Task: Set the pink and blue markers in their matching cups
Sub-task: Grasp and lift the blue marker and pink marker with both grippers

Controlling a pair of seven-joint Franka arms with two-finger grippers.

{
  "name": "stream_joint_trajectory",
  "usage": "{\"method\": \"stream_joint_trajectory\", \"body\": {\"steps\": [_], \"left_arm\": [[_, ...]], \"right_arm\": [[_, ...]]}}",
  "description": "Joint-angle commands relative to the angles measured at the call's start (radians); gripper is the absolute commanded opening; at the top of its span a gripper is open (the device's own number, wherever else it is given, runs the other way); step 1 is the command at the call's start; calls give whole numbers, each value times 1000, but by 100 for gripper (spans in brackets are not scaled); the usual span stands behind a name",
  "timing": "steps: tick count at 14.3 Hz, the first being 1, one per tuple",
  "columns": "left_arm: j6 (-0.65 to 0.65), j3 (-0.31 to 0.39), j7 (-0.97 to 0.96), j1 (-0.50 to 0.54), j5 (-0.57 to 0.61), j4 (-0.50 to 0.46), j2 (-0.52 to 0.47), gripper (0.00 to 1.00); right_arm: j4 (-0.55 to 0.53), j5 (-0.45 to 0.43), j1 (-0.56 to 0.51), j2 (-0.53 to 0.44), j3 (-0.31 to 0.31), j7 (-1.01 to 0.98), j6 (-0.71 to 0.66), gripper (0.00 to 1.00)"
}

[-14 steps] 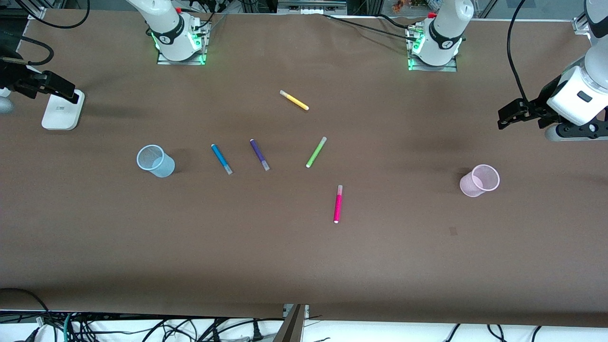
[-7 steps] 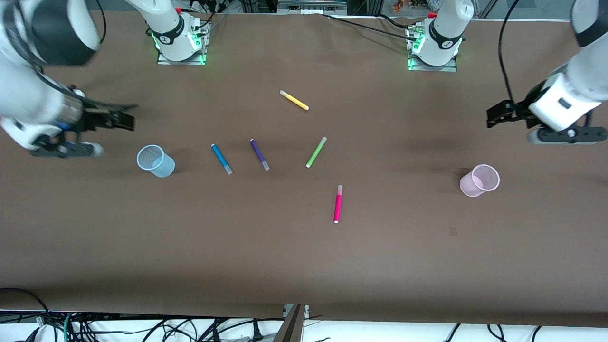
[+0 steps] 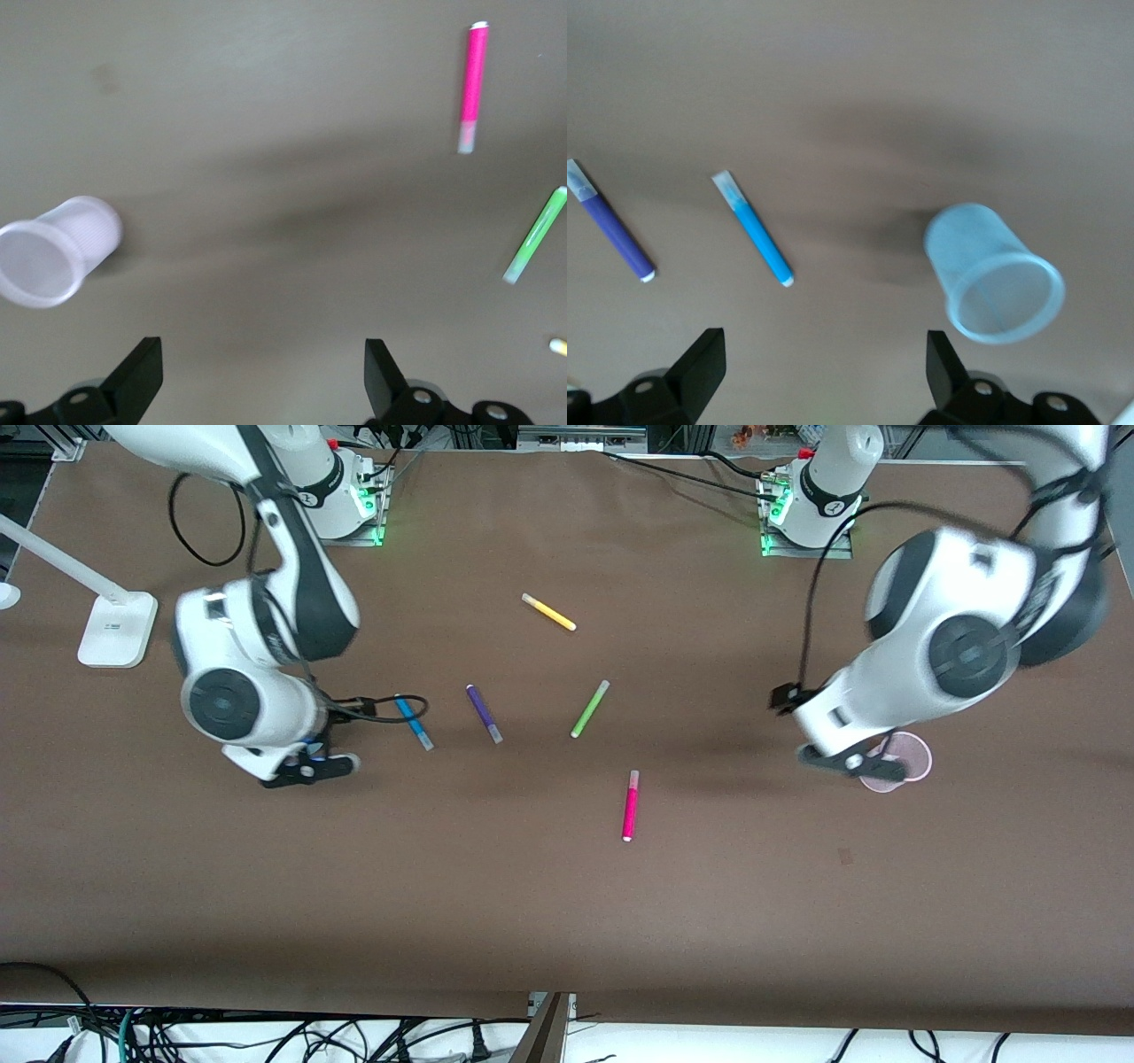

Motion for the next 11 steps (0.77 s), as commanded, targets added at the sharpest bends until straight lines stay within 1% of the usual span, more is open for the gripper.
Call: {"method": "stream_joint_trajectory", "body": {"steps": [1,3,5,7,8,10,11], "left_arm": [[16,9,-55,-90,3,248,228,100],[156,8,-57,-134,4,248,284,100],[279,8,-79,-176,4,231,324,100],[384,8,-119,-197,7,161,335,100],[453,8,-157,-206,7,115,335,100],[582,12,-226,-245,9,35,350,100],[627,14,-231,-259,9,14,361,100]], "right_arm": [[-16,12,66,66,-6,-10,73,100],[-54,12,103,90,-8,-10,148,100],[-129,12,117,97,-6,-10,278,100],[-192,11,126,113,-6,-10,402,100],[-211,11,126,118,-6,-12,441,100],[-218,11,126,129,-6,-12,460,100],[-220,11,126,129,-6,-12,460,98]]}}
